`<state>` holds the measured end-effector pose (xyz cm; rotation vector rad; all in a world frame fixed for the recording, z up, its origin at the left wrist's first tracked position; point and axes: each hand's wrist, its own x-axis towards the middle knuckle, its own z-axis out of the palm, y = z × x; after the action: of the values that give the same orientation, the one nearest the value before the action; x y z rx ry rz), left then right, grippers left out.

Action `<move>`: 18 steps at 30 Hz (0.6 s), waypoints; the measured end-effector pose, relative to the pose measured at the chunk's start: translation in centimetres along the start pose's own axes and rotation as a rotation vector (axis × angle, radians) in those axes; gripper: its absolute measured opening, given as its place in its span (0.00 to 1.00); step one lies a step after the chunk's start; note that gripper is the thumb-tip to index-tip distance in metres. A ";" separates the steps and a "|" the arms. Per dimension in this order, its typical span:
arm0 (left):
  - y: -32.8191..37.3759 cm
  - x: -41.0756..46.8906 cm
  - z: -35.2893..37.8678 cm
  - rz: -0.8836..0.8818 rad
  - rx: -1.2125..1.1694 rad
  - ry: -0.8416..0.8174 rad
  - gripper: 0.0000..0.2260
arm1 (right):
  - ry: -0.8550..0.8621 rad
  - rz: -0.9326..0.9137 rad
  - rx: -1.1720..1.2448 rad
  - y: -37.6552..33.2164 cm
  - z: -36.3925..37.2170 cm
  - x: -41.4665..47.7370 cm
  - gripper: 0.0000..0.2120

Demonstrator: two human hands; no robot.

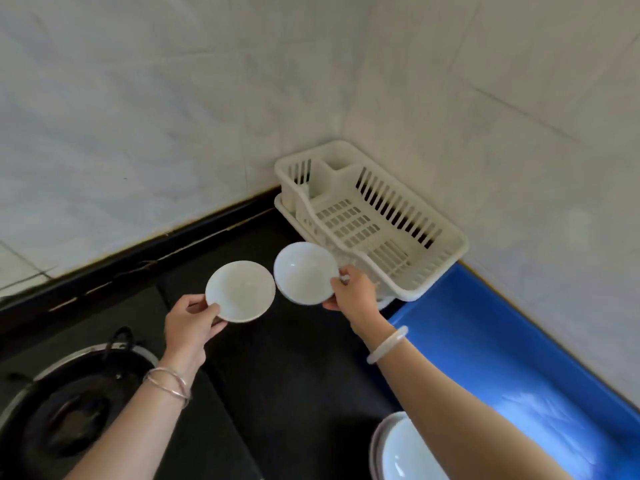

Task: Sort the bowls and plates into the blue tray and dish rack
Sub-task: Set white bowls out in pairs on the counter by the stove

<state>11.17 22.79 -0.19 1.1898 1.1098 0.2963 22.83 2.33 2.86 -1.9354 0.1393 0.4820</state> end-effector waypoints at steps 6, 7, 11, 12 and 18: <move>-0.1 5.5 -0.3 -0.019 -0.065 0.110 0.10 | 0.032 0.076 0.012 -0.2 6.1 6.5 0.08; -0.1 6.2 -0.2 -0.026 -0.081 0.125 0.10 | 0.040 0.099 0.015 -0.2 6.9 7.4 0.08; 0.1 8.4 0.5 -0.043 -0.125 0.143 0.11 | 0.064 0.157 -0.010 0.0 9.1 10.0 0.05; 0.1 8.8 0.7 -0.044 -0.125 0.143 0.11 | 0.064 0.165 -0.013 0.0 9.5 10.6 0.05; -0.2 10.6 1.1 -0.069 -0.136 0.155 0.12 | 0.065 0.164 -0.025 0.5 11.1 12.5 0.05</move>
<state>17.10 29.48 -5.99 1.0185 1.2425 0.4093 31.09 13.65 -6.22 -1.9742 0.3373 0.5308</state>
